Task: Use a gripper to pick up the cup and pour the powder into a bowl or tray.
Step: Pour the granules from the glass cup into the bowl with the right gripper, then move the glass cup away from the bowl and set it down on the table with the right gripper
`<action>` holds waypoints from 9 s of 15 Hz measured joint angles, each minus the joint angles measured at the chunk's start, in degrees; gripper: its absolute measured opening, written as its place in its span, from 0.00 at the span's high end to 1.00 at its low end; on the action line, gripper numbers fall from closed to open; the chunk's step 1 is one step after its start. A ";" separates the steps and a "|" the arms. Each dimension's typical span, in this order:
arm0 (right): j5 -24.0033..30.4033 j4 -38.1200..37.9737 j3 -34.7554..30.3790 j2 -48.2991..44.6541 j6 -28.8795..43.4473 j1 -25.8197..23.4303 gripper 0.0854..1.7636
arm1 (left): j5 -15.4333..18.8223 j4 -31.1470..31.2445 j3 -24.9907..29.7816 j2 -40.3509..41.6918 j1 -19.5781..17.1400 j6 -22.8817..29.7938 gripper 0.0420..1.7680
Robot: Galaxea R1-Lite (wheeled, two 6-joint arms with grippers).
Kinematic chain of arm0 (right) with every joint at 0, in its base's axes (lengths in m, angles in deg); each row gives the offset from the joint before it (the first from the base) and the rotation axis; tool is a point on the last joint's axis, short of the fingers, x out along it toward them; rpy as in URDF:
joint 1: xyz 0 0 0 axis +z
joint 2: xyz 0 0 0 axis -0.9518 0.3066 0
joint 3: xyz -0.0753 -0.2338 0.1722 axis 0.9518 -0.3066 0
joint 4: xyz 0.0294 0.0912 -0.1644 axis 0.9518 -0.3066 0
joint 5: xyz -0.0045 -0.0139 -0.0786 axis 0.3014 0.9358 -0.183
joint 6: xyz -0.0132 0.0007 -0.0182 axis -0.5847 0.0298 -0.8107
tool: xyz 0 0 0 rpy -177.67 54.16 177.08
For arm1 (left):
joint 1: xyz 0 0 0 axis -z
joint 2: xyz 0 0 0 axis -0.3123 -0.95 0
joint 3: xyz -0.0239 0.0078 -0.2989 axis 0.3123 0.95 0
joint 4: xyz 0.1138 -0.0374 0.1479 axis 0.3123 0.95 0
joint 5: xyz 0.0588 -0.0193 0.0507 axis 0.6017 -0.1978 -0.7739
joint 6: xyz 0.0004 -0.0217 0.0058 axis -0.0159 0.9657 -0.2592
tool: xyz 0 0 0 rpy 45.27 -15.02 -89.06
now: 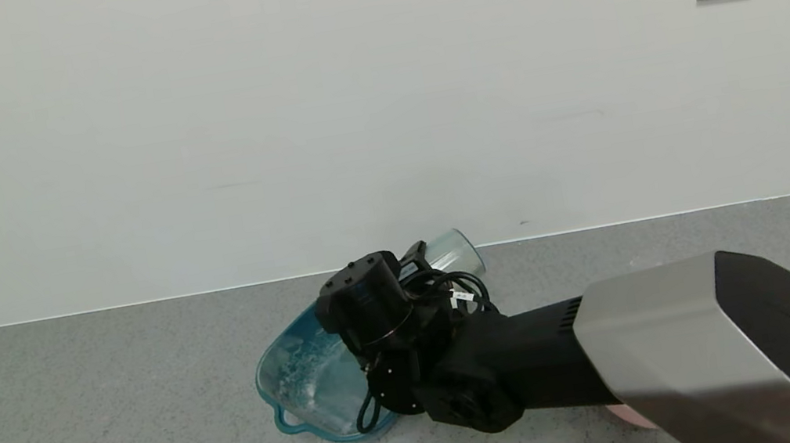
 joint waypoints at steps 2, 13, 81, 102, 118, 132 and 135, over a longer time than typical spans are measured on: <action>0.01 2.27 1.18 0.52 -2.46 0.06 0.26 | 0.02 -0.02 0.00 0.00 0.00 0.00 0.00; 0.12 10.67 2.12 2.28 -9.02 0.24 0.26 | 0.02 -0.02 0.00 0.00 0.00 0.00 0.00; 30.99 5.99 -39.45 -31.45 84.75 -17.03 0.26 | 0.02 -0.02 0.00 0.00 -0.02 0.00 0.00; 45.52 23.98 -49.82 -28.42 104.70 -35.65 0.26 | 0.02 -0.02 0.00 0.00 -0.02 0.00 0.00; 49.13 26.19 -38.66 -10.29 101.75 -36.35 0.26 | 0.02 -0.02 0.00 0.00 -0.02 0.00 0.00; 51.31 25.06 -35.78 -7.84 101.80 -36.28 0.19 | 0.02 -0.02 0.00 0.00 -0.02 0.00 0.00; 51.71 25.06 -35.95 -8.00 101.80 -36.33 0.14 | 0.02 -0.02 0.00 0.00 -0.02 0.00 0.00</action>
